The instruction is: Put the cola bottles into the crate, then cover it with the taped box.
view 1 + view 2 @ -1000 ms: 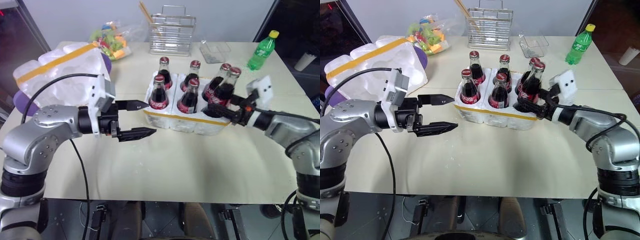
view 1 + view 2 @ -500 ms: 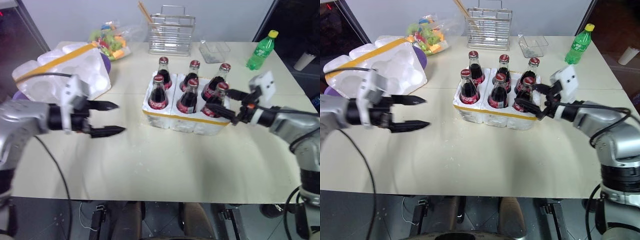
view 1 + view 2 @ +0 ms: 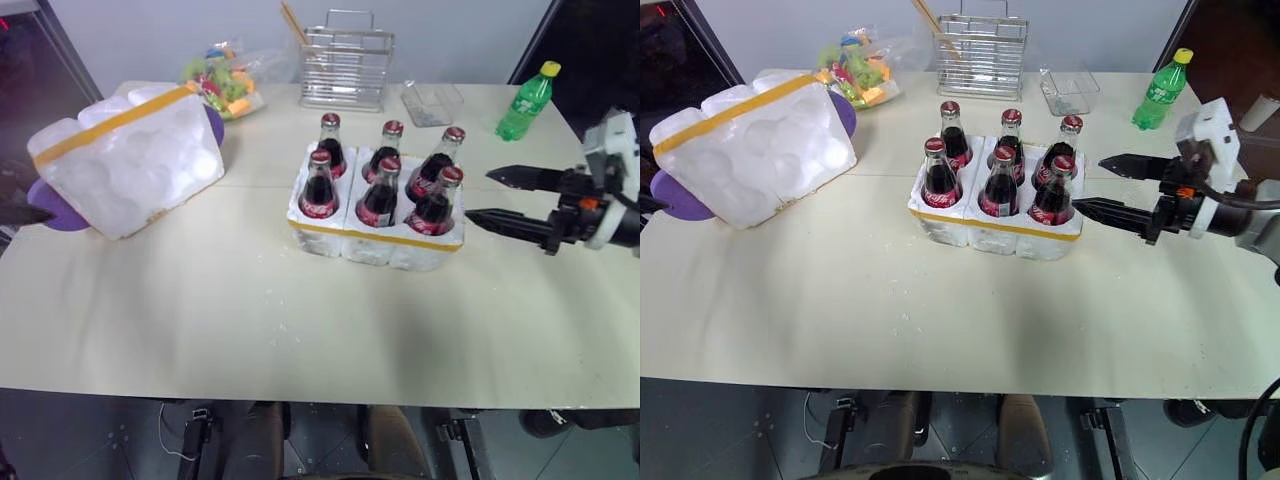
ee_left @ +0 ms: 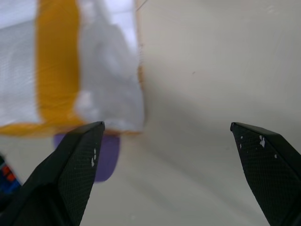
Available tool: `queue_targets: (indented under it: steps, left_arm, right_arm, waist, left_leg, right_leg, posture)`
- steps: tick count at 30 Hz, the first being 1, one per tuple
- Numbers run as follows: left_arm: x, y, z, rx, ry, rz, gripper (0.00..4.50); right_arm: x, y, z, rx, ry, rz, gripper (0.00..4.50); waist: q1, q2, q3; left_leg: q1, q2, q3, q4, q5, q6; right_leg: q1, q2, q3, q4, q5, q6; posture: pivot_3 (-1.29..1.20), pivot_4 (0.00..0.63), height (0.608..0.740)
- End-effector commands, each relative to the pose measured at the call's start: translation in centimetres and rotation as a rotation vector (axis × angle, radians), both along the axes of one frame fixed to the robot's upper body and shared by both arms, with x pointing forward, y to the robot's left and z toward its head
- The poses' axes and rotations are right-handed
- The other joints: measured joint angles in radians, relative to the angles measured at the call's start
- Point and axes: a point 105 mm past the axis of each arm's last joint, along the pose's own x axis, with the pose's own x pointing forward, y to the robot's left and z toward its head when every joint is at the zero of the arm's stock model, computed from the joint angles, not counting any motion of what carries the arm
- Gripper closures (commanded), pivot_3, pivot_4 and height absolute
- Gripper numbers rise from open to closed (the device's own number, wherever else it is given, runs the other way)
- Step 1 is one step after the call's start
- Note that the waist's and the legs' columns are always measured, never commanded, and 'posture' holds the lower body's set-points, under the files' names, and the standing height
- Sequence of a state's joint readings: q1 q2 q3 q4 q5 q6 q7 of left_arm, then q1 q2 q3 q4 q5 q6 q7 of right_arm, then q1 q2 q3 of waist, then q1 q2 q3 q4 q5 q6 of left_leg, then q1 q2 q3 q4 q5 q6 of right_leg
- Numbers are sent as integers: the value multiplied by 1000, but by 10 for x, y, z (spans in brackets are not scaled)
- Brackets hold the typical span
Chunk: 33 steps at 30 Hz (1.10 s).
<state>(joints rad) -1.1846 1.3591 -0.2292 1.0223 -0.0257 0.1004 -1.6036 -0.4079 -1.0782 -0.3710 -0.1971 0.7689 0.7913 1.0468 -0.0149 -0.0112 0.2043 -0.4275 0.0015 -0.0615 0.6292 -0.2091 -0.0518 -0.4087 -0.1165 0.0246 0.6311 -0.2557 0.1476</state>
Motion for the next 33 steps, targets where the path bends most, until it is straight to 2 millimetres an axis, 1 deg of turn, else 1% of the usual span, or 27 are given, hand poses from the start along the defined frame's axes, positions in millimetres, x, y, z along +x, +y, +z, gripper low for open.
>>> queue_targets:
  steps: [1,5,9,12,16,21,26,28,33]
  left_arm:
    - [1,15,5,106,-28,64,0]
    - [9,31,6,193,-78,176,0]
    - [14,38,10,210,-125,246,0]
    - [15,44,7,239,-132,281,0]
    - [21,51,-13,273,-107,329,0]
    - [37,47,-30,254,-125,357,0]
    - [55,36,-56,247,-117,361,0]
    - [59,32,-61,241,-113,361,0]
    - [64,28,-74,230,-77,371,0]
  right_arm:
    - [-9,-3,23,8,-64,22,30]
    - [-15,-7,26,5,-59,21,30]
    - [-16,-15,25,5,-47,-20,30]
    - [-20,-18,24,8,-42,-32,30]
    - [-23,-21,24,16,-34,-54,30]
    - [-26,-23,26,16,-35,-71,30]
    - [-27,-25,29,19,-46,-95,30]
    - [-27,-25,28,14,-46,-100,30]
    - [-32,-25,29,15,-49,-112,30]
  waist:
    - [-1,0,0]
    - [-4,-1,0]
    - [-4,-3,2]
    - [-3,-3,2]
    - [-3,-3,2]
    - [0,-4,2]
    - [0,-5,2]
    - [0,-5,2]
    - [-1,-5,2]
  left_leg:
    - [0,0,0,0,0,0]
    - [0,0,0,-1,0,0]
    - [0,0,0,0,0,0]
    - [0,0,0,0,0,0]
    - [0,0,0,0,0,0]
    - [0,0,0,1,0,0]
    - [0,0,0,1,0,0]
    - [0,0,0,1,0,0]
    - [0,0,0,1,0,0]
  right_leg:
    - [0,0,0,0,0,1]
    - [0,0,0,0,0,1]
    - [-1,0,0,1,0,2]
    - [0,0,0,0,0,2]
    - [0,0,0,1,0,2]
    - [0,0,0,2,0,2]
    - [0,-1,0,2,1,2]
    - [0,-1,0,3,1,2]
    - [0,-1,0,3,1,2]
  posture:
    - [0,150,739]
    - [0,150,739]
    - [0,150,739]
    - [0,150,739]
    - [0,150,739]
    - [0,150,739]
    - [0,150,739]
    - [0,150,739]
    - [0,150,739]
